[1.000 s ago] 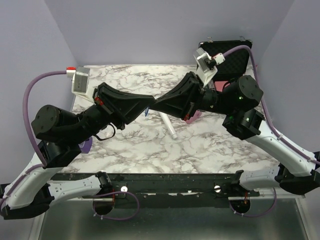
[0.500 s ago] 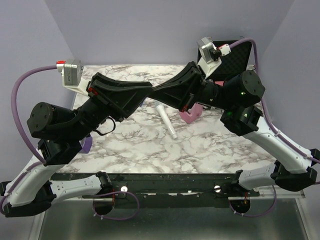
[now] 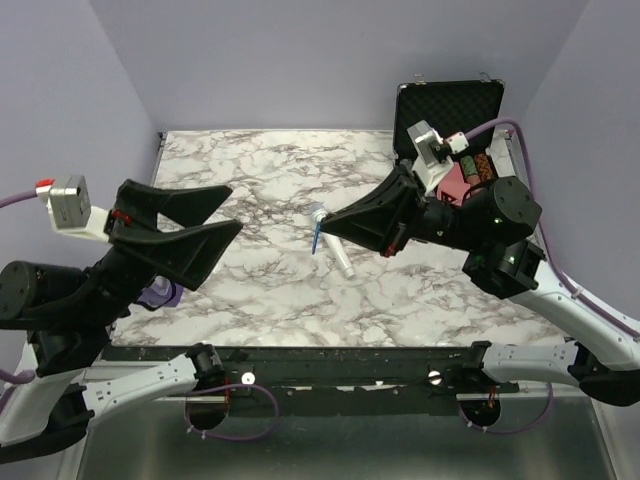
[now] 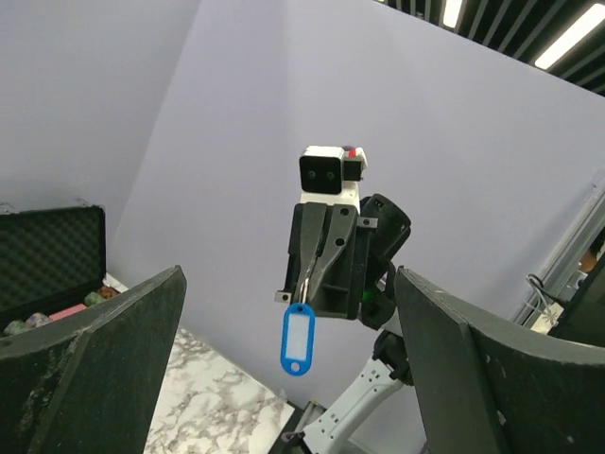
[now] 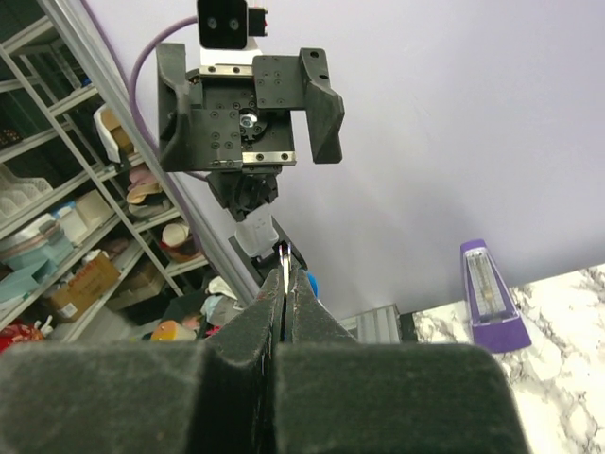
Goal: Remove the keys from the keyring
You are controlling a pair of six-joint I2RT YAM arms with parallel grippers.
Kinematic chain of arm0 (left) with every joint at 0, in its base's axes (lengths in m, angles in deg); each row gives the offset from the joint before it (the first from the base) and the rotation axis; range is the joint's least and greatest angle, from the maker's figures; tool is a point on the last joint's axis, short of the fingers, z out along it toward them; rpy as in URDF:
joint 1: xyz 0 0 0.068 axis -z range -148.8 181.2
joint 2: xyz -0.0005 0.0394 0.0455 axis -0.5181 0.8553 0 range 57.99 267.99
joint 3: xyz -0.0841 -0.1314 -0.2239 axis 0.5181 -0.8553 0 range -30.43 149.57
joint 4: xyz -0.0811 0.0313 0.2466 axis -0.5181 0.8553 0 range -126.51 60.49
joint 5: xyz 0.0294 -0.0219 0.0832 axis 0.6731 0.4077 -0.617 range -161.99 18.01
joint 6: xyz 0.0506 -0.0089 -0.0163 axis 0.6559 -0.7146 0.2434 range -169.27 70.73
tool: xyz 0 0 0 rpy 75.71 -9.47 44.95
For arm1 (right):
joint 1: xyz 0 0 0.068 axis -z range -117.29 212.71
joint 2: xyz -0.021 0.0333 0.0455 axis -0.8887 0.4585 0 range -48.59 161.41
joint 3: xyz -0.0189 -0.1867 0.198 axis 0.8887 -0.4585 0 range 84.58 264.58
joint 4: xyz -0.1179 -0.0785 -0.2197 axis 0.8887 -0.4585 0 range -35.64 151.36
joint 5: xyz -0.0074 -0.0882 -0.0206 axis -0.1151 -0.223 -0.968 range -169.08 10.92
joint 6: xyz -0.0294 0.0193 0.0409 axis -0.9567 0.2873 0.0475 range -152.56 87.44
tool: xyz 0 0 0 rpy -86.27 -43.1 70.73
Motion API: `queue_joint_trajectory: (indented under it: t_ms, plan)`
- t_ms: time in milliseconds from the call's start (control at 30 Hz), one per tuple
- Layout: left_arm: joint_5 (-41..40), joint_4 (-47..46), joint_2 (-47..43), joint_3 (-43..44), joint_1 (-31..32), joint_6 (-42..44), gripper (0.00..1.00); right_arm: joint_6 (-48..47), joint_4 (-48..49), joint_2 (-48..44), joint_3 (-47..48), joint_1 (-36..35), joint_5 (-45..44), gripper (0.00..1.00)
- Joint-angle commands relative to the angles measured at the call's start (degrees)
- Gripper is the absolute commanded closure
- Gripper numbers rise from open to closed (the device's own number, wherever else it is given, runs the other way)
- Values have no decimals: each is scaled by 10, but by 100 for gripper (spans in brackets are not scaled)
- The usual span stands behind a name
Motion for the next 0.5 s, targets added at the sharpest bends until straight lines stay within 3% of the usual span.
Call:
queue_joint_trajectory:
  t_ms: [0,133,300,467]
  plan:
    - [-9,48,-62,-88,3,3,3,9,-34,-29,-40,-2,7,99]
    - [43,64,-96,-158,3,-20,5,2,-121,-43,-69,-3,6,99]
    - [58,130,-101,-203,3,-39,9,-7,-214,-79,-107,-2,-74,99]
    - [82,96,-87,-240,3,-47,9,-19,-250,-90,-132,-3,-82,99]
